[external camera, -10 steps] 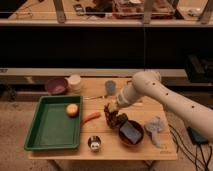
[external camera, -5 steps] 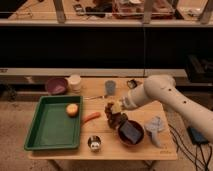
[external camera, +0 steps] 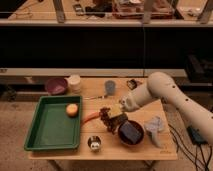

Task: Place grapes in metal cup

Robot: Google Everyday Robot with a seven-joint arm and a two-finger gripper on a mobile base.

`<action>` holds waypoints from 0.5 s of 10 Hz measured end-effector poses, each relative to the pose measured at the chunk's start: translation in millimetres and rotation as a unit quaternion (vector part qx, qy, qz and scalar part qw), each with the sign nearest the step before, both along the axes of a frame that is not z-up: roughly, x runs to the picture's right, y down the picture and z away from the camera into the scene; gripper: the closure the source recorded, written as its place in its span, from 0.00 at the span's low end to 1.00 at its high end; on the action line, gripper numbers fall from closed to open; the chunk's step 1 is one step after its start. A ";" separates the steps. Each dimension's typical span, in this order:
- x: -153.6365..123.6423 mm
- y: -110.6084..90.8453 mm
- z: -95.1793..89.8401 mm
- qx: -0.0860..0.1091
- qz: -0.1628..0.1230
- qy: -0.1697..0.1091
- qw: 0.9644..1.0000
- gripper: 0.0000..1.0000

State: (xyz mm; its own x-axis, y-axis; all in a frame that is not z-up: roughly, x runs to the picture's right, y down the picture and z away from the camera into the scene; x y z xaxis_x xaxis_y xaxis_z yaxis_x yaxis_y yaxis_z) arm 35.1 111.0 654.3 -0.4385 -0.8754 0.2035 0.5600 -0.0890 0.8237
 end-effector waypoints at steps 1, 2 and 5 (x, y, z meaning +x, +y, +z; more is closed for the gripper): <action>-4.5 4.6 -7.6 0.000 -0.006 -0.013 1.000 1.00; -9.8 6.3 -12.8 0.000 -0.011 -0.025 1.000 1.00; -26.9 6.5 -27.5 0.002 -0.019 -0.060 0.998 1.00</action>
State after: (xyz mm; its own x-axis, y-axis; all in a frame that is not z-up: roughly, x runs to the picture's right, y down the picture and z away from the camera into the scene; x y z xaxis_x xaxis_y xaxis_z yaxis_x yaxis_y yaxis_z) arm 8.2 117.6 626.9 -0.4931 -0.8579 0.1446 0.4534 -0.1116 0.8843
